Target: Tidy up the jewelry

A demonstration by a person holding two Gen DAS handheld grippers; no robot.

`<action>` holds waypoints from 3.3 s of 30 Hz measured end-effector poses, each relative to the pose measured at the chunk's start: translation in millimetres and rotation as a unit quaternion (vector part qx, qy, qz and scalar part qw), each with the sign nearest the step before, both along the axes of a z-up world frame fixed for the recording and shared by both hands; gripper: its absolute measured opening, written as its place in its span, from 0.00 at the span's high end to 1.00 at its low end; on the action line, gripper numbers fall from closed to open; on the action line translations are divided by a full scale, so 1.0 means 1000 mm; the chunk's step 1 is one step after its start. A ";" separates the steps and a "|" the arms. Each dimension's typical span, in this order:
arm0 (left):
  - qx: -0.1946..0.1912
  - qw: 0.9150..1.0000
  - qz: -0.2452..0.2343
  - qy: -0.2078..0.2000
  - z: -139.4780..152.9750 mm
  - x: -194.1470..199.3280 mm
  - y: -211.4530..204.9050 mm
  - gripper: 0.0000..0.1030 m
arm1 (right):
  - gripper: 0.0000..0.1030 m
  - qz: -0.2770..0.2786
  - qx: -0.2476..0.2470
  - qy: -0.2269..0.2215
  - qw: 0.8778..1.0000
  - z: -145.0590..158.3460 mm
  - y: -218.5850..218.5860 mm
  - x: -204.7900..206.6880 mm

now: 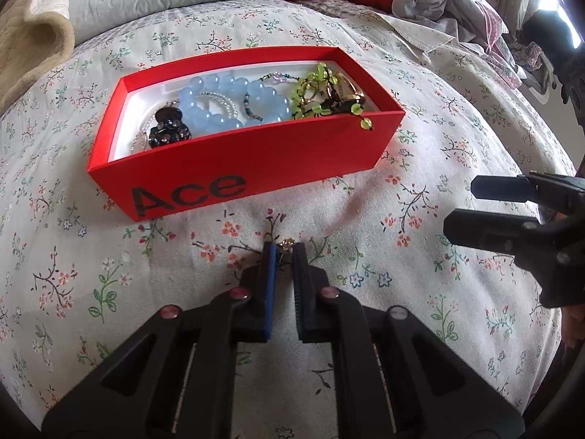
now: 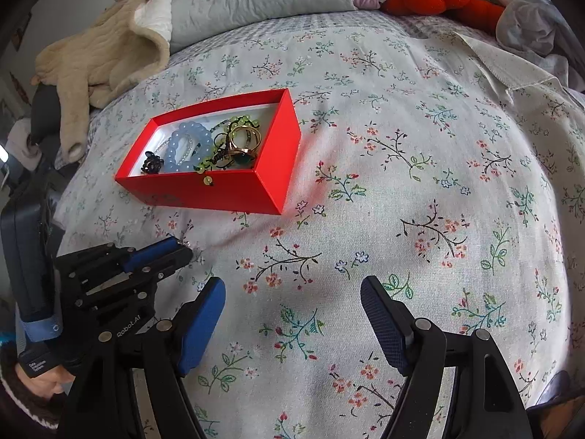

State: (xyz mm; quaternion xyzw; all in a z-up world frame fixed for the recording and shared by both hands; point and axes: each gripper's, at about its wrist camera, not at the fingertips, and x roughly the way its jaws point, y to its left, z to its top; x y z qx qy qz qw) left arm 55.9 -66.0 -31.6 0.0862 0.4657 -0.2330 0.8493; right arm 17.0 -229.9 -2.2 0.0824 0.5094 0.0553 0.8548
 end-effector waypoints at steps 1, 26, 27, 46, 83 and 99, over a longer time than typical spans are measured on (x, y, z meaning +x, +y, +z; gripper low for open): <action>0.001 1.000 -0.001 -0.001 0.000 0.000 0.000 0.95 | 0.25 0.000 -0.001 0.000 1.000 0.000 0.000 0.000; -0.053 0.994 0.047 -0.085 0.071 0.011 0.019 0.95 | 0.25 -0.006 0.011 -0.016 1.000 0.011 -0.003 -0.001; -0.054 0.994 0.051 -0.086 0.070 0.014 0.019 0.95 | 0.25 -0.005 0.011 -0.015 1.000 0.011 -0.003 -0.001; 0.037 0.989 0.119 -0.082 0.063 -0.005 0.036 0.24 | 0.25 0.012 -0.003 -0.028 1.000 0.027 0.001 -0.017; 0.044 0.986 0.163 -0.004 0.050 -0.048 0.057 0.01 | 0.08 -0.008 -0.077 -0.037 0.996 0.039 0.039 -0.048; 0.054 0.985 0.164 -0.001 0.046 -0.048 0.056 0.01 | 0.08 -0.014 -0.073 -0.032 0.997 0.037 0.038 -0.048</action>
